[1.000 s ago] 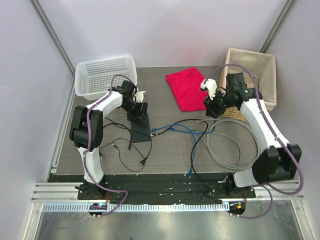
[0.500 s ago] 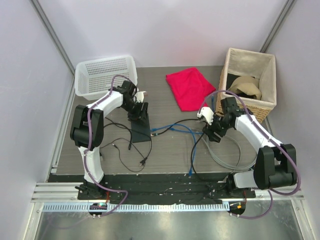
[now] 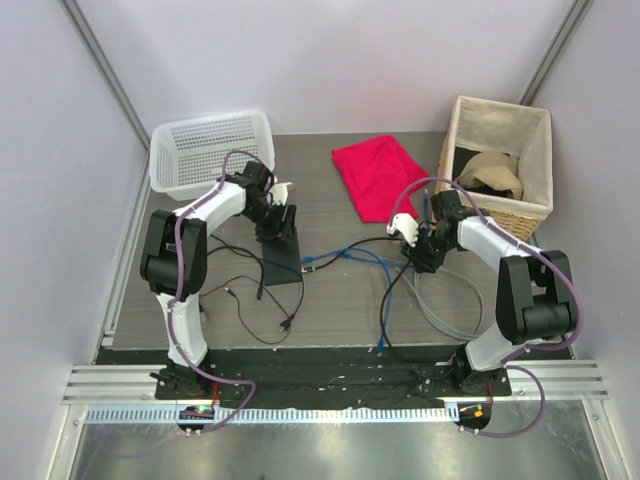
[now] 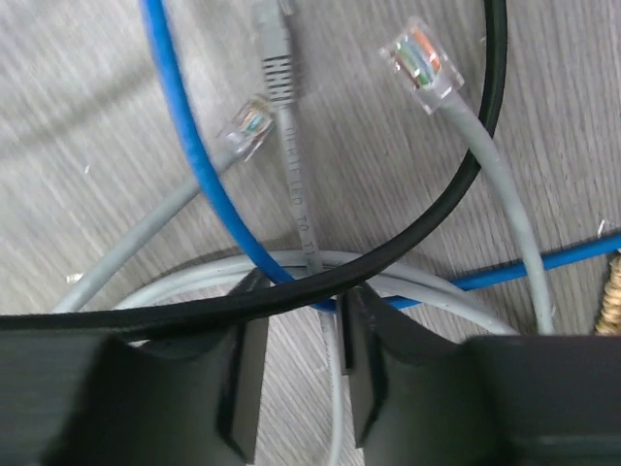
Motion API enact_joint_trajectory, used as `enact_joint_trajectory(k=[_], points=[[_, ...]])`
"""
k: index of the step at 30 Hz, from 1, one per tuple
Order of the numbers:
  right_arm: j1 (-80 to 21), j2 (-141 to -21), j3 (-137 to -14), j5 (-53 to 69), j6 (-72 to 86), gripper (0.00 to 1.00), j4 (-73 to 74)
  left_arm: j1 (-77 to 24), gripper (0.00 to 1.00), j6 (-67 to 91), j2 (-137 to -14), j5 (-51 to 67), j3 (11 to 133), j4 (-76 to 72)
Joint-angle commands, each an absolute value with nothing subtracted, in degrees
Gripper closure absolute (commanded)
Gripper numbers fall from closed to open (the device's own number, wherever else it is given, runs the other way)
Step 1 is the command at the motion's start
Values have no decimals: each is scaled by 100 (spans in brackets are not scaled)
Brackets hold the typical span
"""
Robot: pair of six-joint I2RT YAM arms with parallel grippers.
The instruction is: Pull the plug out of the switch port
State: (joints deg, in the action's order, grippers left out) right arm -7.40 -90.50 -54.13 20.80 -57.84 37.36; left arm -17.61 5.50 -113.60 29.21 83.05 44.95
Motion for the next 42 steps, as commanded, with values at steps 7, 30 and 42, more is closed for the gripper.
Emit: enact_joint_trajectory(k=[7, 30, 42], points=[[-598, -7138, -5257, 1565, -7161, 78, 5386, -1767, 44, 404, -11917, 2637, 8252, 4658], [-1061, -8629, -8244, 3638, -3456, 37, 4477, -1784, 44, 343, -11629, 2944, 8586, 4833], [-2372, -11134, -9227, 4526, -1152, 35, 3032, -1521, 42, 606, -10336, 1767, 8148, 4896]])
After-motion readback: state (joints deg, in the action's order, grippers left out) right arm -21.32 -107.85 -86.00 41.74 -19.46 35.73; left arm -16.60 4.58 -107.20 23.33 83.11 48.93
